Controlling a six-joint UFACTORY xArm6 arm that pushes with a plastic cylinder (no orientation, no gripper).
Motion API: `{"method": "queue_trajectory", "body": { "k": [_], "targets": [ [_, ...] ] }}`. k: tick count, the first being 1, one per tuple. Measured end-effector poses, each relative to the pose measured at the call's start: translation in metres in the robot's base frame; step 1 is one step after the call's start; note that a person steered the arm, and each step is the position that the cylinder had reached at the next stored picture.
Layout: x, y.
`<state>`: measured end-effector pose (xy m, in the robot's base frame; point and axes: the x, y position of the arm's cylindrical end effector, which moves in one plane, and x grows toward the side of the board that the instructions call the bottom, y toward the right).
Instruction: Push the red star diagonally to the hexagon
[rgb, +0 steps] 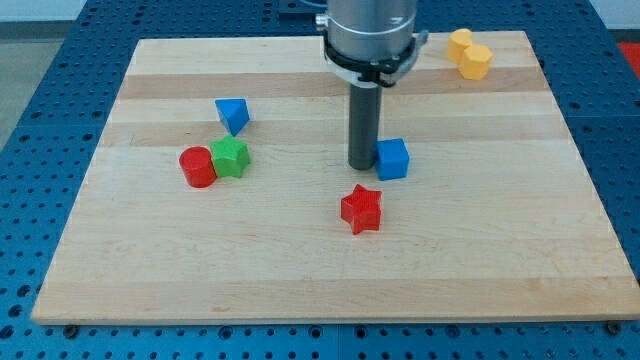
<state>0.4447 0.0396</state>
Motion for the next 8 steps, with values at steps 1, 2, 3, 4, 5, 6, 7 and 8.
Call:
{"method": "queue_trajectory", "body": {
  "k": [1, 2, 3, 4, 5, 6, 7, 8],
  "targets": [
    [0.023, 0.015],
    [0.050, 0.024],
    [0.069, 0.035],
    [0.099, 0.034],
    [0.115, 0.016],
    [0.109, 0.007],
    [0.095, 0.005],
    [0.077, -0.006]
  ]
}}
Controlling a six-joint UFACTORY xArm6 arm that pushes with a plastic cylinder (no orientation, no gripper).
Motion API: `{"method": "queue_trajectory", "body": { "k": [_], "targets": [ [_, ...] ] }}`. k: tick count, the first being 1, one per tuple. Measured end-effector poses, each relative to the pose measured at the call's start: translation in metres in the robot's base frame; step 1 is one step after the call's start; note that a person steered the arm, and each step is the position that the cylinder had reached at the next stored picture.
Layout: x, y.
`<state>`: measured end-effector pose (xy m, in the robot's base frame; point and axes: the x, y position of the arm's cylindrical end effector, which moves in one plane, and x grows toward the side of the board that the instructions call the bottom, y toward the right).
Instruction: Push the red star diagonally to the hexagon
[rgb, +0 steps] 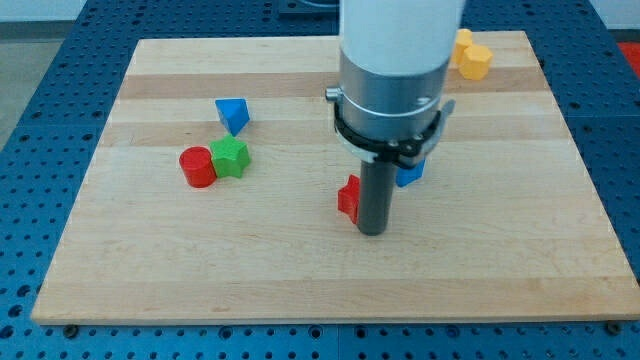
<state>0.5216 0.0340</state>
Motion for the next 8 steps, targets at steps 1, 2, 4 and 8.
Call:
{"method": "queue_trajectory", "body": {
  "k": [1, 2, 4, 8],
  "targets": [
    [-0.018, -0.027],
    [-0.038, -0.042],
    [-0.070, -0.043],
    [-0.026, -0.100]
  ]
}}
